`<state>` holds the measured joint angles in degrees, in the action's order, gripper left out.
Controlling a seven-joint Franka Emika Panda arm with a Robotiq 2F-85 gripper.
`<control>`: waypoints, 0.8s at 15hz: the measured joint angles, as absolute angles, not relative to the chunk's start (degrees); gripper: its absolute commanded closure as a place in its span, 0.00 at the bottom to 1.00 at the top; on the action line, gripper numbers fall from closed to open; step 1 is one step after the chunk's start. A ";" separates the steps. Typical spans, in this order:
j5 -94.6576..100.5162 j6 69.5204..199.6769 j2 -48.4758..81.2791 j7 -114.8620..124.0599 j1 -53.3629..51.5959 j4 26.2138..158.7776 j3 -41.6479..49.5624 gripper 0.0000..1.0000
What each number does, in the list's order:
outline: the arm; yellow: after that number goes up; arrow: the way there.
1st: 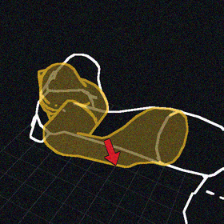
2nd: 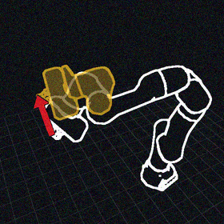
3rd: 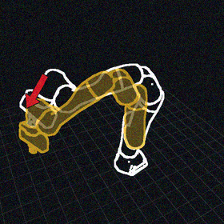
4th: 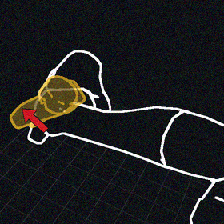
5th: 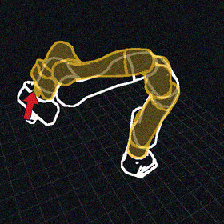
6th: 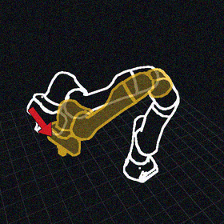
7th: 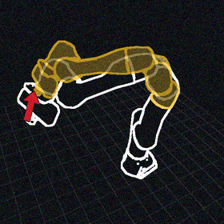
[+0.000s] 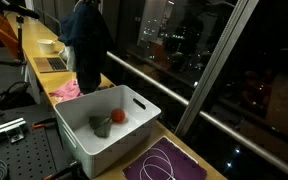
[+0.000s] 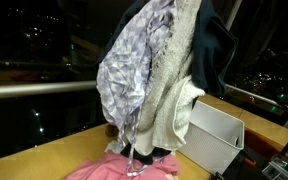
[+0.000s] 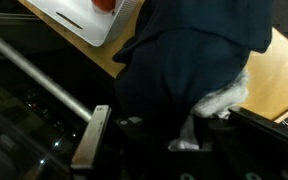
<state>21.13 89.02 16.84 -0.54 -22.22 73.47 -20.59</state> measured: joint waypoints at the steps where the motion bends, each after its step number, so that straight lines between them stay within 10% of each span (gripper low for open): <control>1: 20.68 89.03 17.11 -0.41 -21.86 73.79 -20.54 0.60; 9: 14.69 89.61 13.64 -0.35 -15.19 77.42 -19.87 0.03; 12: 12.70 92.20 10.06 -1.40 -10.77 81.57 -18.39 0.00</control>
<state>12.70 92.20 10.06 -1.40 -10.77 81.57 -18.39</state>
